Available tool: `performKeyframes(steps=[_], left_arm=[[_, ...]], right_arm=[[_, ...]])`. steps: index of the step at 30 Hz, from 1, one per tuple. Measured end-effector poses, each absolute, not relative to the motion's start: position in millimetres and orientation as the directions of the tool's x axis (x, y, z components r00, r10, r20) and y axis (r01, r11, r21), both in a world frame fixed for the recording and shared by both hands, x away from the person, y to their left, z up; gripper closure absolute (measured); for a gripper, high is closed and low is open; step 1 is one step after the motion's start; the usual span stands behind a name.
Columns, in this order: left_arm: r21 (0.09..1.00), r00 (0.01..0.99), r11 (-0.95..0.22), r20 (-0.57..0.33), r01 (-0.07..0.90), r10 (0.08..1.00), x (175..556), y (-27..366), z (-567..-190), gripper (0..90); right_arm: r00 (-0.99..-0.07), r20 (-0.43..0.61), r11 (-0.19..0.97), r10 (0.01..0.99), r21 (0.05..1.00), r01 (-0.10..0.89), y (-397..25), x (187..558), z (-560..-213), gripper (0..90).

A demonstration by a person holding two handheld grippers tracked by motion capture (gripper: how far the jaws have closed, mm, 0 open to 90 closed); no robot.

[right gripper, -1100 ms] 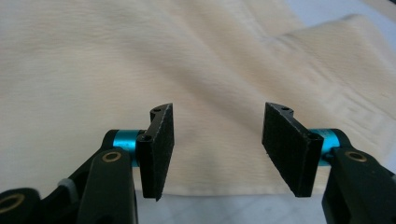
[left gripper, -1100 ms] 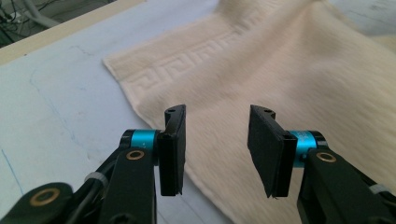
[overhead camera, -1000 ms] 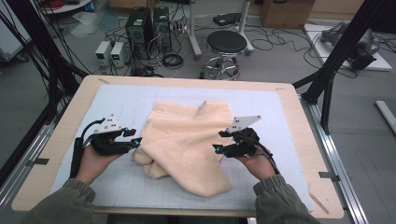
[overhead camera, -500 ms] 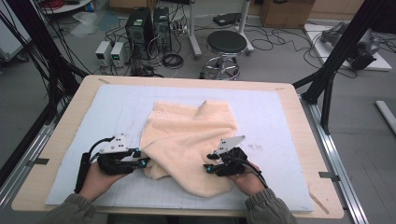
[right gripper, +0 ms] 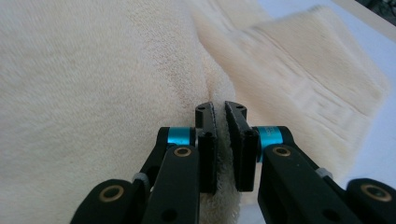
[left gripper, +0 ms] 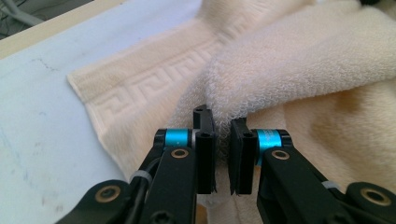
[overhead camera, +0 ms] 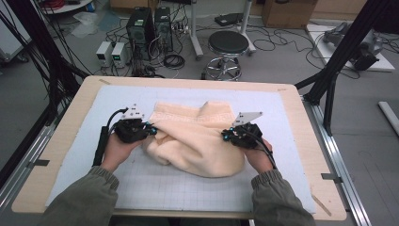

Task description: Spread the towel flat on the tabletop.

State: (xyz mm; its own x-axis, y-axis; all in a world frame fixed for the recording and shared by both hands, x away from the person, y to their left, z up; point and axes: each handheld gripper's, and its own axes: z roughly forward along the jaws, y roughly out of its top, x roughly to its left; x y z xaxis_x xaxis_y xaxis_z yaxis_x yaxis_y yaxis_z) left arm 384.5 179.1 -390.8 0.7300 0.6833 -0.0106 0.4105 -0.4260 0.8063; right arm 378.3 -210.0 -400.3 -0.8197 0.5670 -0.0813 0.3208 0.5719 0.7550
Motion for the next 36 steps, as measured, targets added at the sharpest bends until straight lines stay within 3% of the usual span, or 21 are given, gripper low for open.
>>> performKeyframes(steps=[5,11,21,30,34,36], left_arm=[[0.786,0.707,-0.418,-0.034,0.455,0.706,406,170,-409,79.1],[0.801,0.694,-0.379,-0.062,0.463,0.717,399,192,-395,61.5],[0.84,0.778,-0.419,-0.007,0.345,0.628,339,206,-373,52.9],[0.847,0.873,-0.471,0.017,0.247,0.488,302,183,-383,41.8],[0.821,0.872,-0.511,0.03,0.257,0.488,306,175,-391,42.3],[0.804,0.875,-0.522,0.006,0.283,0.484,310,172,-395,58.6]], right_arm=[[-0.786,-0.031,0.551,0.618,0.73,0.404,-216,405,-423,82.9],[-0.788,-0.023,0.531,0.616,0.75,0.394,-220,402,-419,73.4],[-0.847,-0.058,0.519,0.529,0.811,0.269,-224,344,-381,58.0],[-0.925,-0.035,0.567,0.378,0.799,0.201,-211,292,-397,41.6],[-0.932,-0.076,0.646,0.354,0.74,0.185,-203,288,-417,40.5],[-0.928,-0.092,0.672,0.362,0.715,0.191,-197,292,-426,48.9]])
